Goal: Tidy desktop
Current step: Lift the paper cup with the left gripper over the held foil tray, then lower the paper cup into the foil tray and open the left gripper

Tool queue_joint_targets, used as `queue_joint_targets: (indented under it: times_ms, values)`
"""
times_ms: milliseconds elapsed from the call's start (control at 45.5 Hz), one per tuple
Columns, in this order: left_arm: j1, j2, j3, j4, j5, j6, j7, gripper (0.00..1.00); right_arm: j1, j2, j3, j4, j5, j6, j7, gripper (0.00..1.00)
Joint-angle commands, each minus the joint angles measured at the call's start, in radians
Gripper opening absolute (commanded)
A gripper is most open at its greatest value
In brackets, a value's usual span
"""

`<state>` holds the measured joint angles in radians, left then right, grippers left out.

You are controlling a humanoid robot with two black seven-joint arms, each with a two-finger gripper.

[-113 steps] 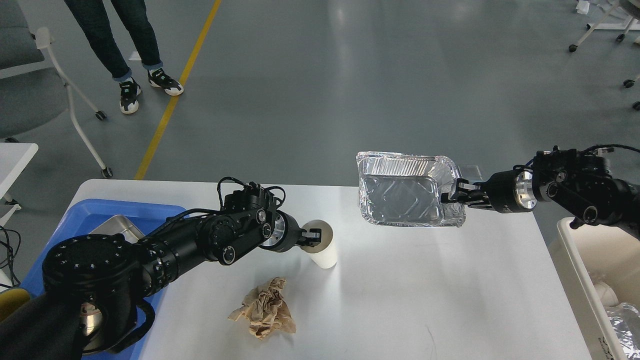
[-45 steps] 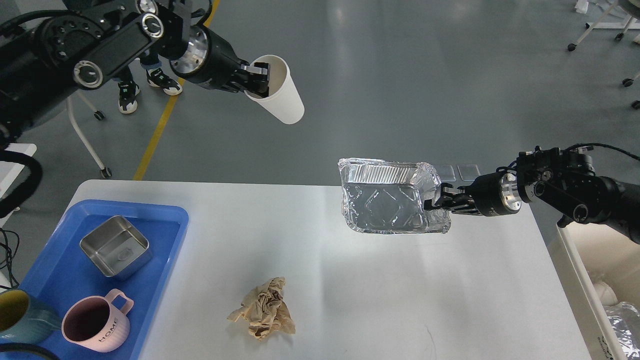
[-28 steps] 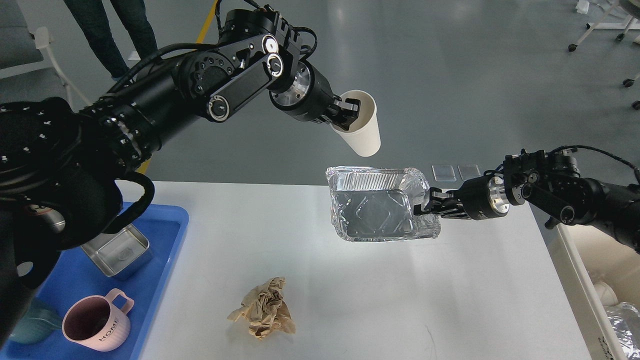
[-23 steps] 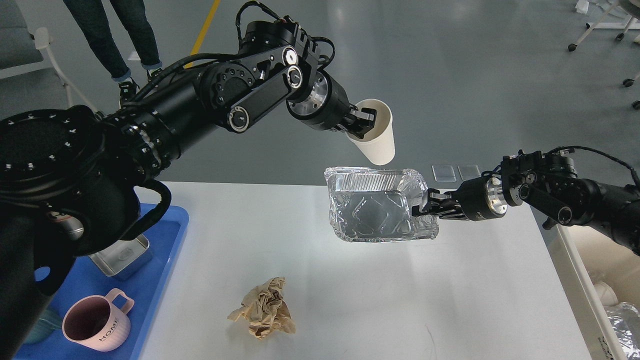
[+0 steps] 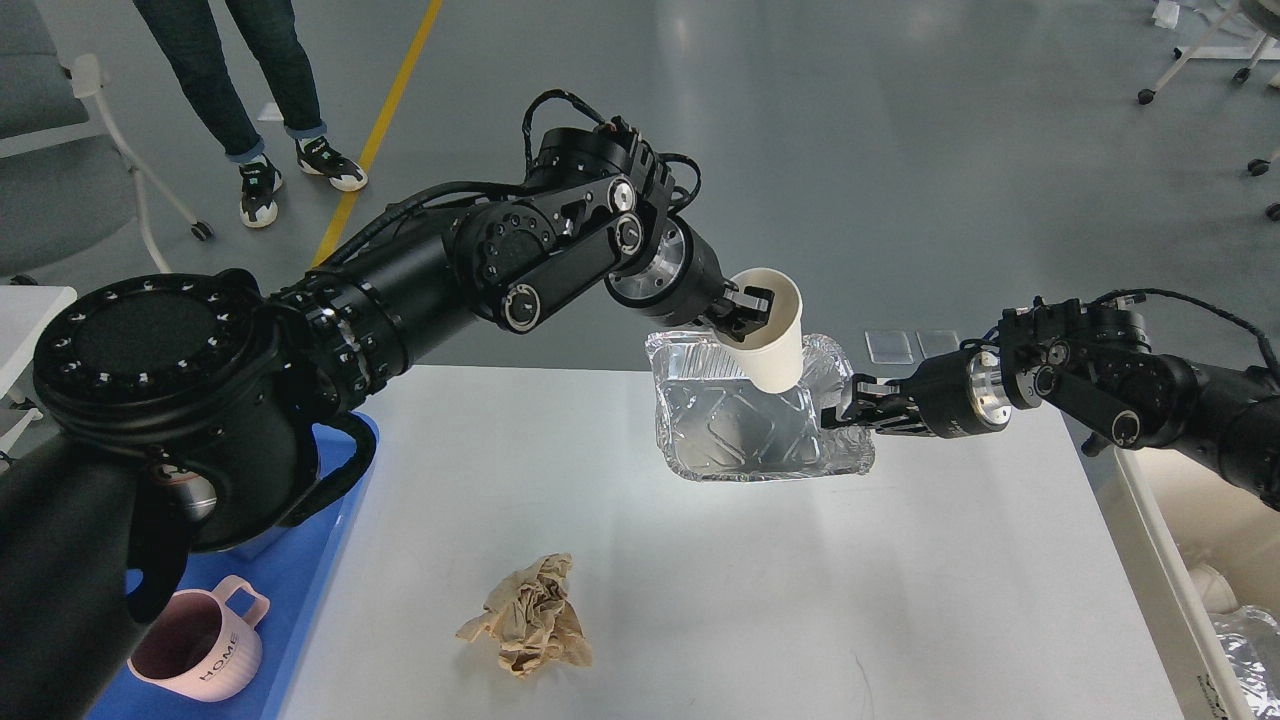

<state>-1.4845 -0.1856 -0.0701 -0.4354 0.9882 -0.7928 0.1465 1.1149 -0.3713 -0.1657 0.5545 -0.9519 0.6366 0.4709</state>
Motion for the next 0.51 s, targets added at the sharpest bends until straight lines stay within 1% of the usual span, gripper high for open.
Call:
queue_joint_targets:
  times_ms: [0,132,484]
  values:
    - [0.027,-0.002,0.01,0.0,-0.006,0.023,-0.001,0.0,0.005,0.0,0.0,0.002,0.001,-0.001,0.0,0.0]
    - [0.033,-0.003,0.007,0.0,-0.008,0.049,-0.001,0.0,0.006,0.0,0.0,0.002,0.001,-0.002,0.0,0.0]
    - [0.066,-0.003,0.007,0.0,0.0,0.072,-0.001,0.0,0.011,-0.004,0.0,0.008,0.001,-0.002,0.0,0.0]
